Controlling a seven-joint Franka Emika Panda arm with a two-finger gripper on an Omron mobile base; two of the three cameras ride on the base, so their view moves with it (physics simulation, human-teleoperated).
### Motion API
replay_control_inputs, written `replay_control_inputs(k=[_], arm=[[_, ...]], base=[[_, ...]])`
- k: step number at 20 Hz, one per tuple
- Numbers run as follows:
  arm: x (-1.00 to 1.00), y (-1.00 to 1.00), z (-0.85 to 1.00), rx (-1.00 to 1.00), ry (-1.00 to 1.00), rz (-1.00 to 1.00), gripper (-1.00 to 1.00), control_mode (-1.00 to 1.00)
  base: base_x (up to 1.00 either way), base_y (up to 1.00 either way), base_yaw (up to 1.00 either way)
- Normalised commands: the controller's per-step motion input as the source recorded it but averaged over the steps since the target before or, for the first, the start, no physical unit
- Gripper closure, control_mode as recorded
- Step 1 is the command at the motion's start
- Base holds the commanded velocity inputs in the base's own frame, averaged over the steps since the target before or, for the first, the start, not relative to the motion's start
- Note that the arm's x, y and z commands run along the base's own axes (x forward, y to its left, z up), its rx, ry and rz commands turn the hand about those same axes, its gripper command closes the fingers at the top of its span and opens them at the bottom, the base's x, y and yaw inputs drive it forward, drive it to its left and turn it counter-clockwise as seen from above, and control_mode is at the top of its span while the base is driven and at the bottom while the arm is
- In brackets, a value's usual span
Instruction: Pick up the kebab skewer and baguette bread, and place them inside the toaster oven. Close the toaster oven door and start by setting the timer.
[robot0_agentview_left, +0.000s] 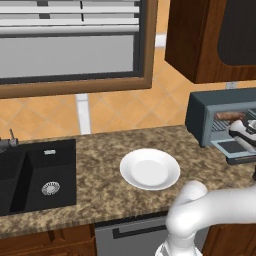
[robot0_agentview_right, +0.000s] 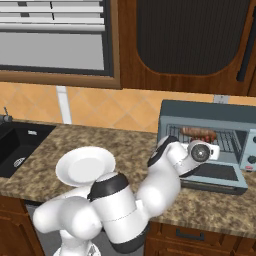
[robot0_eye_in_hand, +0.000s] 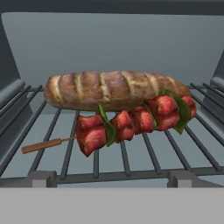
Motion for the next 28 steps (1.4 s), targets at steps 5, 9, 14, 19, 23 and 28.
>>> replay_control_inputs(k=[5,9,14,19,23,28], arm=[[0.23,0.0,0.0,0.0,0.0,0.0,-1.0,-1.0],[0.16,0.0,0.0,0.0,0.0,0.0,-1.0,-1.0],[0.02,-0.01,0.0,0.0,0.0,0.0,-1.0,-1.0],[-0.29,-0.18,0.0,0.0,0.0,0.0,-1.0,-1.0],[-0.52,-0.26,0.0,0.0,0.0,0.0,-1.0,-1.0],[-0.58,-0.21,0.0,0.0,0.0,0.0,-1.0,-1.0]], base=[[0.0,0.0,0.0],[0.0,0.0,0.0],[0.0,0.0,0.0],[0.0,0.0,0.0],[0.0,0.0,0.0],[0.0,0.0,0.0]])
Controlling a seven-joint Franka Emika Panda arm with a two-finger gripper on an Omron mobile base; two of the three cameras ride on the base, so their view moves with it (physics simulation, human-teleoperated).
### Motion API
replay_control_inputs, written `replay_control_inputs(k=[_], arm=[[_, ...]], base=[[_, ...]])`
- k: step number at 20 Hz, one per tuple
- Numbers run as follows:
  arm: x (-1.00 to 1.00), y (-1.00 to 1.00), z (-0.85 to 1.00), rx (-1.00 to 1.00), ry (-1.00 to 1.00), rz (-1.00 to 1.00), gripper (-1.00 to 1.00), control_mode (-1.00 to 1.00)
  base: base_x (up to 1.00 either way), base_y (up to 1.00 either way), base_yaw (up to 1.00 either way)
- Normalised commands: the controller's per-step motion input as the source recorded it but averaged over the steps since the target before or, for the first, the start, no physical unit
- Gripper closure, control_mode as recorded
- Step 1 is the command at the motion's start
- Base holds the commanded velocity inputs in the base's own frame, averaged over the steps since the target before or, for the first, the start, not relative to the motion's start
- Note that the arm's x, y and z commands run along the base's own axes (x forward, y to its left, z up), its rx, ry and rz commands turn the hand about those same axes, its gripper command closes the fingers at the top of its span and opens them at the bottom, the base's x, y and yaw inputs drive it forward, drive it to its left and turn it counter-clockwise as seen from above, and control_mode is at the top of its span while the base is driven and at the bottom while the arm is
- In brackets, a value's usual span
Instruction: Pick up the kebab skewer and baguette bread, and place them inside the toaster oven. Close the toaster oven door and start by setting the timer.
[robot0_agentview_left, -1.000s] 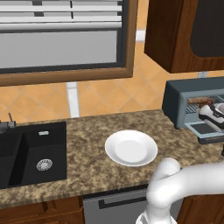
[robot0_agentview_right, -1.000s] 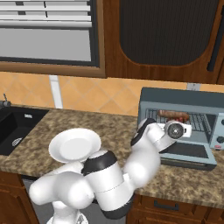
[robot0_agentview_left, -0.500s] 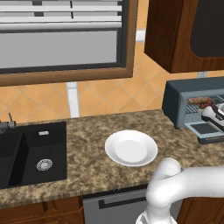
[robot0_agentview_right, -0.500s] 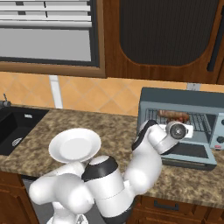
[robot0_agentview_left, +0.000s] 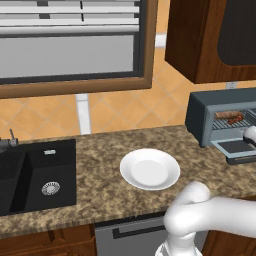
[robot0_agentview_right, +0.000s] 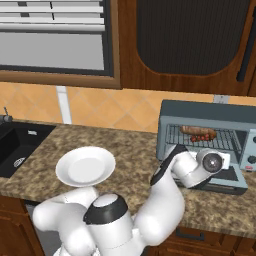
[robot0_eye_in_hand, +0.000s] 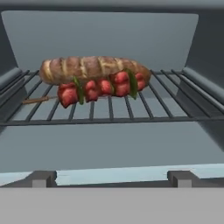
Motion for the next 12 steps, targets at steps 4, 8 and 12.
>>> replay_control_inputs(k=[4,8,12], arm=[[-0.55,-0.18,0.0,0.0,0.0,0.0,-1.0,-1.0],[-0.54,-0.16,0.0,0.0,0.0,0.0,-1.0,-1.0],[-0.45,-0.12,0.0,0.0,0.01,0.0,-1.0,-1.0]], base=[[0.0,0.0,0.0],[0.0,0.0,0.0],[0.0,0.0,0.0]])
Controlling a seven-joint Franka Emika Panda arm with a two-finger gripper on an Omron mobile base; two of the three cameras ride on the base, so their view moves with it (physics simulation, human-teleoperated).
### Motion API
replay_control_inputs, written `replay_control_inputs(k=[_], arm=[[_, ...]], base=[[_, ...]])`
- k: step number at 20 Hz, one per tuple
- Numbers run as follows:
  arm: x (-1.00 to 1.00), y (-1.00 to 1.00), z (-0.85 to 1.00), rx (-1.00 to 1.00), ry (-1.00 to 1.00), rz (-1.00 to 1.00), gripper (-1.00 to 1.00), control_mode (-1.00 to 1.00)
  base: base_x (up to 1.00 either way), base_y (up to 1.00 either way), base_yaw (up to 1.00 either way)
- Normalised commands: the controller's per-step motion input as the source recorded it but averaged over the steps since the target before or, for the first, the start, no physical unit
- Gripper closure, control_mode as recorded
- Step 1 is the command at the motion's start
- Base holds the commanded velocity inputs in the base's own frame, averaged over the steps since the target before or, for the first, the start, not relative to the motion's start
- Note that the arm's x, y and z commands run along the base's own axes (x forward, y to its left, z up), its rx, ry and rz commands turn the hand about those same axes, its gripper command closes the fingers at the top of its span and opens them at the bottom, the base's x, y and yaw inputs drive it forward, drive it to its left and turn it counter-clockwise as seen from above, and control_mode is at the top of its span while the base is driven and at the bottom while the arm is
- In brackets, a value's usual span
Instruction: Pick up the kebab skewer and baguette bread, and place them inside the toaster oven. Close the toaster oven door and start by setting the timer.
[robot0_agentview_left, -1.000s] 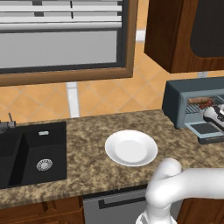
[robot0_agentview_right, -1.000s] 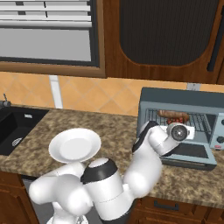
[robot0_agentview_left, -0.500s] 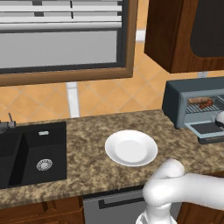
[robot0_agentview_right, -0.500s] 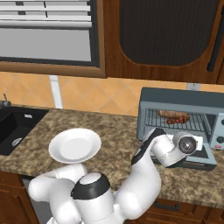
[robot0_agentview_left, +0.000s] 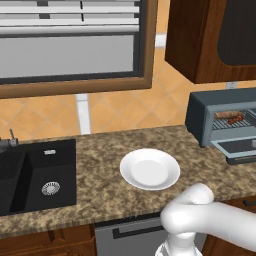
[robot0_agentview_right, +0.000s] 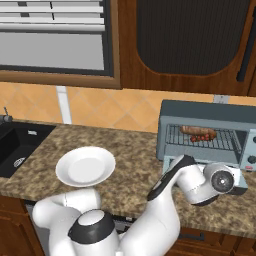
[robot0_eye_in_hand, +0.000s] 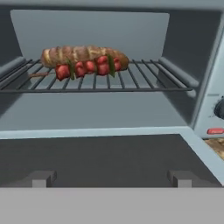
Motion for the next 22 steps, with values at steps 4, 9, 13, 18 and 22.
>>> replay_control_inputs(k=[4,9,13,18,22], arm=[[-0.34,-0.08,-0.02,0.0,0.01,0.0,-1.0,-1.0],[-0.38,0.0,-0.27,0.0,0.0,0.0,-1.0,-1.0],[-0.42,0.0,-0.39,0.0,0.0,0.0,-1.0,-1.0],[-0.3,0.0,-0.36,0.0,0.0,0.0,-1.0,-1.0],[-0.07,0.0,-0.25,0.0,0.0,0.0,-1.0,-1.0]], base=[[0.0,0.0,0.0],[0.0,0.0,0.0],[0.0,0.0,0.0],[0.0,0.0,0.0],[0.0,0.0,0.0]])
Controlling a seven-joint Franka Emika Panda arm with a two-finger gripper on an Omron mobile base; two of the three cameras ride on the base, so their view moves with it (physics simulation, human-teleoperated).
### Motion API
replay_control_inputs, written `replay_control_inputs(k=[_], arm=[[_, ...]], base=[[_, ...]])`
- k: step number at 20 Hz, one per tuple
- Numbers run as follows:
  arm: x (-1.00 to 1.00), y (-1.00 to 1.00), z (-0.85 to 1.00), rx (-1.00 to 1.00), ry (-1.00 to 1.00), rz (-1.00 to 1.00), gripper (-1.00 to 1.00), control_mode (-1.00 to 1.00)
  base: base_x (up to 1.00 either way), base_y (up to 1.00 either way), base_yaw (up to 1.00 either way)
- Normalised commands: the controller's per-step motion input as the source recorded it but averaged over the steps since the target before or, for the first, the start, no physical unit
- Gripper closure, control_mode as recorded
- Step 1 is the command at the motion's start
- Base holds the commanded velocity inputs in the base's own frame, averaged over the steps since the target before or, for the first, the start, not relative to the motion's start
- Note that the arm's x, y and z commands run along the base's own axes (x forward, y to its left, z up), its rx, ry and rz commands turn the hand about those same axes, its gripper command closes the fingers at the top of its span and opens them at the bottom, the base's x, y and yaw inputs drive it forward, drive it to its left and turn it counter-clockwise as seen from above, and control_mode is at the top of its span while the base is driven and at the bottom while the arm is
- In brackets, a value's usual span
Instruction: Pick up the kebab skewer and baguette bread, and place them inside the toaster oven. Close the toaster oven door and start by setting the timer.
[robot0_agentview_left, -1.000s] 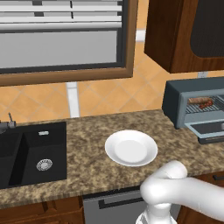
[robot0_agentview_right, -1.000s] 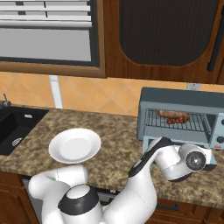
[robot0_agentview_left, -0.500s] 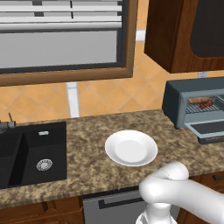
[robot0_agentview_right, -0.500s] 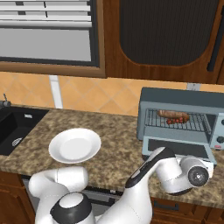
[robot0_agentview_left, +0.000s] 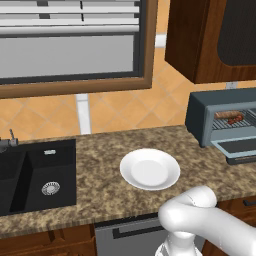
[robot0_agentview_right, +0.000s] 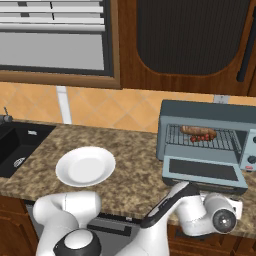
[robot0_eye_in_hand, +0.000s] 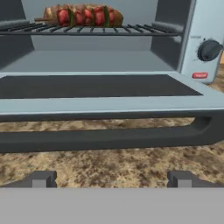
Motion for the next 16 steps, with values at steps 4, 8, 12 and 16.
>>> replay_control_inputs(k=[4,8,12,16], arm=[[0.0,0.0,-0.17,0.0,0.0,0.0,-1.0,-1.0],[0.0,0.0,-0.16,0.0,0.0,0.0,-1.0,-1.0],[0.0,0.0,-0.19,0.0,0.0,0.0,-1.0,-1.0],[0.03,0.0,-0.14,0.0,0.0,0.0,-1.0,-1.0]], base=[[0.0,0.0,0.0],[0.0,0.0,0.0],[0.0,0.0,0.0],[0.0,0.0,0.0]])
